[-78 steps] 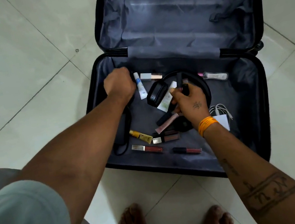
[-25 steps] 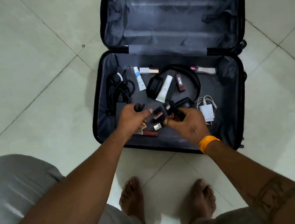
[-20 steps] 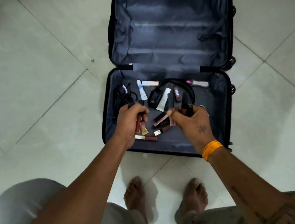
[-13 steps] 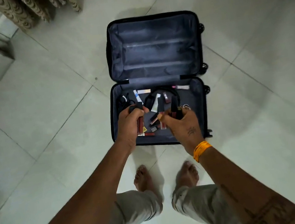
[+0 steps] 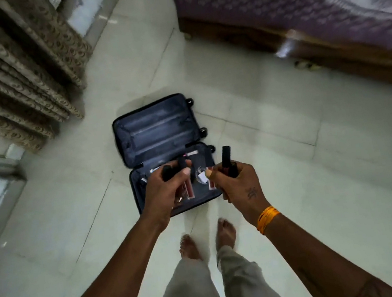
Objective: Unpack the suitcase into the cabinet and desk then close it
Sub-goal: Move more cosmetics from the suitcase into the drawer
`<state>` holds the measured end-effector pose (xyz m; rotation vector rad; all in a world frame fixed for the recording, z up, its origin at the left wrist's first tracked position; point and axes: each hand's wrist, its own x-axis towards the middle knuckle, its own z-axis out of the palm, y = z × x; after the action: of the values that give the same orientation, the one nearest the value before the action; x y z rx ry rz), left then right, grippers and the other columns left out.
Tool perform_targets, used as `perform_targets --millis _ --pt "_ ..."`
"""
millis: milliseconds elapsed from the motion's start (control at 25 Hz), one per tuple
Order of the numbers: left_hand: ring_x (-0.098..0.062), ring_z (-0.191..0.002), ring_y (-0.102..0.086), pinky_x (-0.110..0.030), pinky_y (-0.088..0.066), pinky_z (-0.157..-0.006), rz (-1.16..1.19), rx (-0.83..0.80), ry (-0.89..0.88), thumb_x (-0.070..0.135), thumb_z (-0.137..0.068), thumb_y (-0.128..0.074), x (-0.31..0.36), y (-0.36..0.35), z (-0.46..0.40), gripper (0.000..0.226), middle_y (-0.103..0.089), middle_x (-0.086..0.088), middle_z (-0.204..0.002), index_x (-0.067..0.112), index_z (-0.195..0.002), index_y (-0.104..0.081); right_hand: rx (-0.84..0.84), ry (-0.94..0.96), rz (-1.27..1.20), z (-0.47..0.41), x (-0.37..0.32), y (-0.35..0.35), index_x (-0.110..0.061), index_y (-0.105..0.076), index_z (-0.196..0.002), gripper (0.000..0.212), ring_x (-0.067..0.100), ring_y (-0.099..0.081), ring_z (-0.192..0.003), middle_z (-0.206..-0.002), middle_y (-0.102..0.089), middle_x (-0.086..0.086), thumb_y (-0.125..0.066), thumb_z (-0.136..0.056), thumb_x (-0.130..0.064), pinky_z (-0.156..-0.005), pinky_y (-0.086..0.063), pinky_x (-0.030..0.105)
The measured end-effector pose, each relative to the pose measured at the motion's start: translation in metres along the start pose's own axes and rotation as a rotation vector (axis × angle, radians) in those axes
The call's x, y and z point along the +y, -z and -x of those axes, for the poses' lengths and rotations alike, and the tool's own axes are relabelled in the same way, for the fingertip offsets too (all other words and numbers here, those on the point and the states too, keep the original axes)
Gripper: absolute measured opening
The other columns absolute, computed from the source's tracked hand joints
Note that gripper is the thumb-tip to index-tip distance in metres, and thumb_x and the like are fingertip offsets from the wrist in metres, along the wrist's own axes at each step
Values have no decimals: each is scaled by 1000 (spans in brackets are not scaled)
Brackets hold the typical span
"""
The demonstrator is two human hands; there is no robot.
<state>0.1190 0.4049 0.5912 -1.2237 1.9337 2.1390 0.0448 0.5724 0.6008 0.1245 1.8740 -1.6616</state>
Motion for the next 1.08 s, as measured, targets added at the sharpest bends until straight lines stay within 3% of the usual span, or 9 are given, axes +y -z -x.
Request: perform_targets --millis 160,400,560,800,1080 --pt "-15 -84 -70 -37 -57 -75 -59 -146 -95 13 -90 -79 40 -57 28 17 -76 3 -91 23 -102 -71 239 50 -54 51 -32 45 -2 -75 -85 20 7 -53 -53 -60 -64 -5 -81 -90 -20 -54 -46 21" --pt "-19 -59 -52 -28 -38 -48 -175 -590 -190 15 -86 -82 86 -135 67 17 -65 -6 -75 19 -94 -67 641 102 -199 136 -53 93 -4 -74 -85 20 9 -52 -51 -57 -61 -7 -80 -90 -22 -46 -43 22" --pt "-14 -54 -46 -25 -31 -46 -231 -799 -179 13 -89 -79 96 -183 114 16 -65 -14 -84 14 -97 -66 873 101 -306 206 -42 118 -1 -72 -85 23 13 -49 -53 -58 -59 -5 -80 -90 -22 -47 -41 23" --pt "-14 -53 -46 -24 -31 -45 -328 -1134 -221 15 -89 -79 58 -260 226 13 -70 -28 -93 13 -98 -69 1184 138 -399 327 -5 162 -6 -71 -87 24 14 -48 -53 -60 -58 -6 -78 -91 -29 -49 -42 24" --pt "-15 -50 -48 -23 -31 -44 -452 -1455 -265 15 -89 -79 -27 -351 407 15 -73 -27 -97 13 -101 -71 1552 147 -488 491 82 234 -8 -71 -85 23 13 -51 -53 -55 -58 -10 -75 -95 -29 -47 -43 24"
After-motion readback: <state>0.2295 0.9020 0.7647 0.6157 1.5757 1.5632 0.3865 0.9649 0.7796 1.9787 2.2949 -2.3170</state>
